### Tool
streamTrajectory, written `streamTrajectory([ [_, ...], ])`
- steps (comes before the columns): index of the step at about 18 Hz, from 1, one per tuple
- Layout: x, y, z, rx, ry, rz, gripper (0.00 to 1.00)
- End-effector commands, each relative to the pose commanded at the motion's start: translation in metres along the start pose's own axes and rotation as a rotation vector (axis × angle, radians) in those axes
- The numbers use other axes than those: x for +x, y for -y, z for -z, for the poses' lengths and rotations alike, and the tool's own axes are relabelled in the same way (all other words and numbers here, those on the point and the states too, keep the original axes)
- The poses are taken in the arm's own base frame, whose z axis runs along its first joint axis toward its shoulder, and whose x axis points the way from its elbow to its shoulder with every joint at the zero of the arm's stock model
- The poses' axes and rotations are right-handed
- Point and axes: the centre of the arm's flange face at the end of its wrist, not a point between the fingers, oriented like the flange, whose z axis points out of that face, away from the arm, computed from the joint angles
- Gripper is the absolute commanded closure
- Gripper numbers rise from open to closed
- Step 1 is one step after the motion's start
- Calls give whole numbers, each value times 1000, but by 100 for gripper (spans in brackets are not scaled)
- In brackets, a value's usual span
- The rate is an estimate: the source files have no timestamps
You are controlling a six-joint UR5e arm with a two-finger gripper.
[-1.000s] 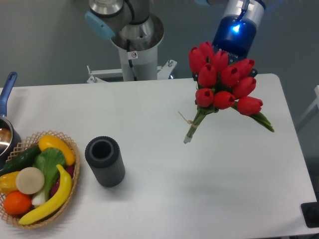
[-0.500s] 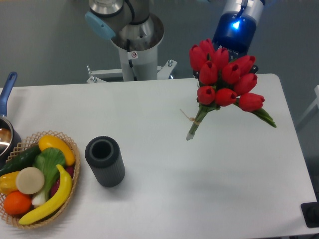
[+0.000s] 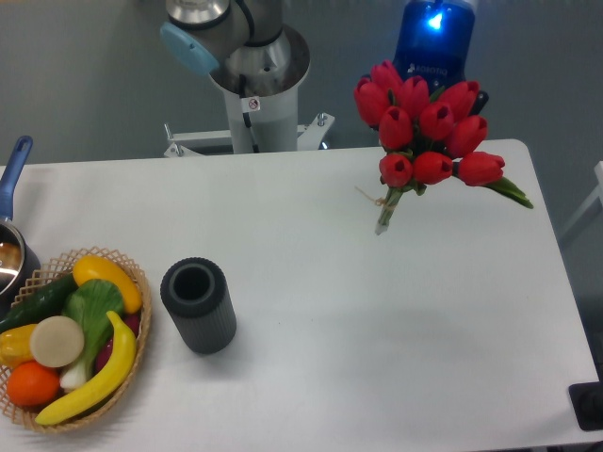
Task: Place the flowers on the table
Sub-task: 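Swing the gripper holding the red tulip bouquet over the table, then lower the held tulip bouquet down onto the table surface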
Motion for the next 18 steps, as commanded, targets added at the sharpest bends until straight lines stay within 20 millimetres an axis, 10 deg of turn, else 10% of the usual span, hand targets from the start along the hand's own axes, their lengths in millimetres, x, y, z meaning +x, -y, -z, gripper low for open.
streamTrajectory([
  [7,15,-15,-36,-272,100,-53,56],
  [18,13,-62,-144,-656,104,-188,56],
])
